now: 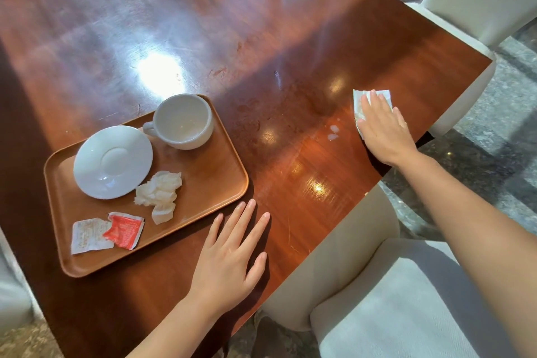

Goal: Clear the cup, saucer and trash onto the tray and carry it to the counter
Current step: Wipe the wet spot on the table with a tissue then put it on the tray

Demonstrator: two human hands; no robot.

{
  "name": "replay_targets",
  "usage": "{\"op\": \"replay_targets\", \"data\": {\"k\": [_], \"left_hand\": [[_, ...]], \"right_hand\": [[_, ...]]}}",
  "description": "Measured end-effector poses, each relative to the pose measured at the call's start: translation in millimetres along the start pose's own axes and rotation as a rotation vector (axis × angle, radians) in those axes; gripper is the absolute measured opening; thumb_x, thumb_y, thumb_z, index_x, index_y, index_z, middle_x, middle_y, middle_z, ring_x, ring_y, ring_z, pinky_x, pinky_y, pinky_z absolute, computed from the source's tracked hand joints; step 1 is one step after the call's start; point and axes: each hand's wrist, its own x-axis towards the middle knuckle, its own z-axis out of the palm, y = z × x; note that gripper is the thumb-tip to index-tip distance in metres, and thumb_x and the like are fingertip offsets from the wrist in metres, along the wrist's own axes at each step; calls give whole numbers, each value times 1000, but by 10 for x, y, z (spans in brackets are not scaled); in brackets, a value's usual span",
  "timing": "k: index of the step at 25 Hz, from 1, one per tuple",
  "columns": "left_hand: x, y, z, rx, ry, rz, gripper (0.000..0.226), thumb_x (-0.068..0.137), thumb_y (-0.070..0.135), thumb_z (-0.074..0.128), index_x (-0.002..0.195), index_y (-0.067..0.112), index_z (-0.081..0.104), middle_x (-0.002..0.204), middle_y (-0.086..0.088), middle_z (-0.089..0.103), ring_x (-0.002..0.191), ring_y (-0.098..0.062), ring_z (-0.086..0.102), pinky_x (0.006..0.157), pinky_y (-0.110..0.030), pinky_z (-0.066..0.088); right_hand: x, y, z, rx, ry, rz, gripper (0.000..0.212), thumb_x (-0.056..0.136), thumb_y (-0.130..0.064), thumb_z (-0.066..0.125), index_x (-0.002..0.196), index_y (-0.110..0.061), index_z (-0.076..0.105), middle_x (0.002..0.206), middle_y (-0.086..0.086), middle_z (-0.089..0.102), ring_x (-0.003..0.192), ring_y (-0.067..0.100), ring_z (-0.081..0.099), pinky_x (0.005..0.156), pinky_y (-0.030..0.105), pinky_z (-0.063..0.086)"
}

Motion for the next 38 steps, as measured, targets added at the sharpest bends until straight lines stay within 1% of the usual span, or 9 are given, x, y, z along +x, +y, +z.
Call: {"op": "replay_targets", "data": {"k": [4,8,12,15,18,20,27,32,38], "left_hand": [[3,10,-11,-3,-3,1,60,90,43,36,147,30,24,156,-1,21,145,-16,10,115,-41,10],[3,11,-3,1,-5,4,60,90,43,36,147,30,23,156,-1,20,145,-16,9,115,-41,9],[9,5,-2,5,-5,3,59,91,44,35,148,31,23,156,-1,20,145,-16,10,116,-39,7],[11,9,-16,-1,5,5,59,91,44,34,147,31,24,156,-1,21,145,-17,11,116,-39,7],[9,5,-14,0,21,7,58,91,44,34,147,30,24,156,-2,21,144,-17,12,115,-40,8],[3,0,-11,3,21,12,58,91,44,33,147,30,24,156,-2,21,144,-18,12,115,-40,8],[-5,-15,12,28,28,21,58,92,44,32,148,30,22,157,-1,19,145,-17,9,116,-39,5],[-12,-31,42,33,39,42,57,94,43,29,148,27,21,157,-3,18,145,-17,8,116,-40,6],[-34,-81,65,49,44,81,57,95,42,28,148,24,18,157,-4,16,145,-17,7,115,-40,7]], "right_hand": [[-109,-245,79,-67,11,-170,66,88,-45,14,145,-12,16,157,7,15,144,18,8,115,43,10],[-550,-554,226,-104,-159,-435,72,87,-54,12,146,-17,-3,153,-3,-8,142,11,-9,118,40,-3],[-1032,-611,372,-182,-230,-688,64,93,-55,9,147,-22,-1,156,-2,-2,144,14,-7,117,37,-6],[-1106,-658,319,-69,-124,-631,59,95,-50,7,147,-22,12,155,-3,14,144,11,3,116,38,-1],[-1124,-668,289,-24,70,-574,49,98,-31,23,143,-14,28,151,1,24,142,18,16,115,39,10],[-1179,-659,414,-49,44,-624,47,98,-28,25,142,-13,32,151,5,29,141,19,21,114,37,16],[-1366,-743,623,-19,-49,-624,51,99,-32,17,142,-10,31,151,8,29,141,19,20,115,33,9],[-1706,-849,756,-7,-55,-717,46,99,-25,27,143,-12,31,151,4,25,142,16,18,116,32,10],[-1812,-861,765,51,-67,-766,42,100,-22,27,138,-11,39,147,5,38,139,15,25,115,31,14]]}}
